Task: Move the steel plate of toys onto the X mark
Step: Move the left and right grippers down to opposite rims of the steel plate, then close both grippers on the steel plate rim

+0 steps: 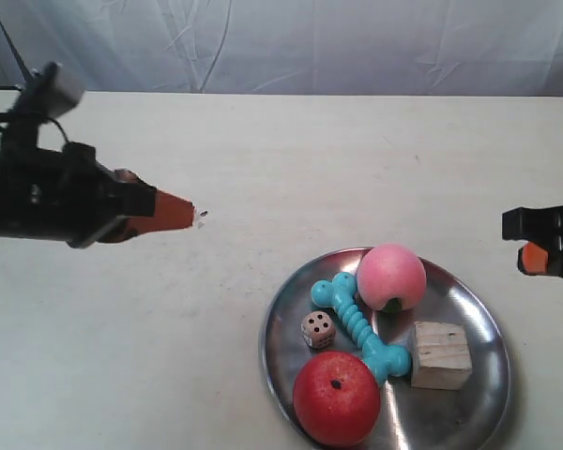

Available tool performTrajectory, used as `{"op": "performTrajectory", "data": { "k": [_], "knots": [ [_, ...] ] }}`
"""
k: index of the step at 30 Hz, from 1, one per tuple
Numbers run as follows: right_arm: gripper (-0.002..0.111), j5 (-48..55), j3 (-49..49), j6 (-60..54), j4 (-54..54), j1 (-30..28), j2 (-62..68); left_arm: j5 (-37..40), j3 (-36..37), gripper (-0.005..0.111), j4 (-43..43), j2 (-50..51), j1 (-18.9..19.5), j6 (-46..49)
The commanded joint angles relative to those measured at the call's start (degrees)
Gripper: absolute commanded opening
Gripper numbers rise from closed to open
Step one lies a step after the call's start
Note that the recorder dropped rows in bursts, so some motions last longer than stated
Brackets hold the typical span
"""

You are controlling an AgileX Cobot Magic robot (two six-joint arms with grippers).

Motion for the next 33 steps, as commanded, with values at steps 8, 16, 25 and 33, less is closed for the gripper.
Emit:
{"op": "performTrajectory", "data": {
  "k": [8,16,25,33],
  "knots": [
    [0.04,-0.6,1.4,5.0,-6.3,-0.1,6.2,4.5,-3.5,0.016,-0.8,22.0,-4.8,-1.0],
    [0.022,-3.2,4.3,6.3,-5.9,-0.1,12.5,4.0,-6.2,0.03,-0.7,29.1,-10.6,-0.7],
    [0.036,-4.9,4.3,6.5,-5.6,-0.1,16.5,-0.4,-6.9,0.03,0.7,29.8,-10.6,-0.7],
    [0.042,-7.3,4.3,7.0,-5.4,-0.1,22.9,-3.9,-6.9,0.03,-0.4,30.6,-10.6,-0.7]
  ]
}}
